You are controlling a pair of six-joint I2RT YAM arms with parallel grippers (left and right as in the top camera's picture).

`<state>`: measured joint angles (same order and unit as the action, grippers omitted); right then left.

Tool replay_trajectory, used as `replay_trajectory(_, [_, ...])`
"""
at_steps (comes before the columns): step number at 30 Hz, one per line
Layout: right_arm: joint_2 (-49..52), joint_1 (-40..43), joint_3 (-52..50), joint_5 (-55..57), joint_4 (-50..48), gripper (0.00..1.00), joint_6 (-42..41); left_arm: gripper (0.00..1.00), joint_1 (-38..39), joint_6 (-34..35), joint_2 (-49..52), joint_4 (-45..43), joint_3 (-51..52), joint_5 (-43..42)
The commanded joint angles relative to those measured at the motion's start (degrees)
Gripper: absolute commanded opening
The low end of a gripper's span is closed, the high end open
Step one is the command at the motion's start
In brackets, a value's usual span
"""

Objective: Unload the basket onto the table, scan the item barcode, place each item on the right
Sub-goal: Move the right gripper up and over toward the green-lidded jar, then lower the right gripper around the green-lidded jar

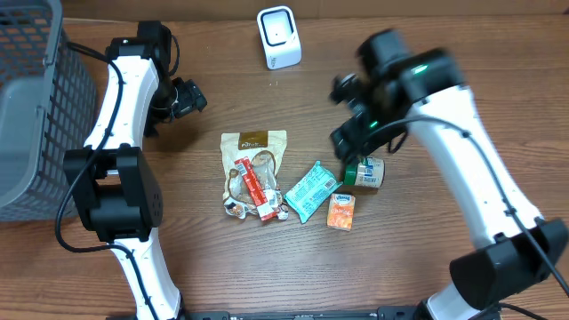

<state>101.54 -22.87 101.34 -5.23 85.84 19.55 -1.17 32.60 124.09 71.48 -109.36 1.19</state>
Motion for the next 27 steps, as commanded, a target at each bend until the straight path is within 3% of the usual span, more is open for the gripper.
replay_trajectory(1, [-0.35, -5.07, -7.67, 12.41, -5.05, 0.90, 1.51, 1.00, -0.09, -0.70, -0.87, -0.02, -0.98, 0.72])
replay_trajectory(7, [-0.35, -9.27, -20.31, 22.62, -17.64, 0.91, 1.55, 1.00, -0.09, -0.70, -0.87, 0.00, -0.98, 0.72])
replay_trajectory(12, [-0.28, -9.49, -25.11, 24.26, -23.65, 0.89, 1.97, 1.00, -0.09, -0.70, -0.87, 0.00, -0.98, 0.72])
replay_trajectory(27, [0.39, -8.24, -29.00, 23.17, -29.51, 0.82, 9.49, 1.00, -0.09, -0.70, -0.87, 0.00, -0.98, 0.72])
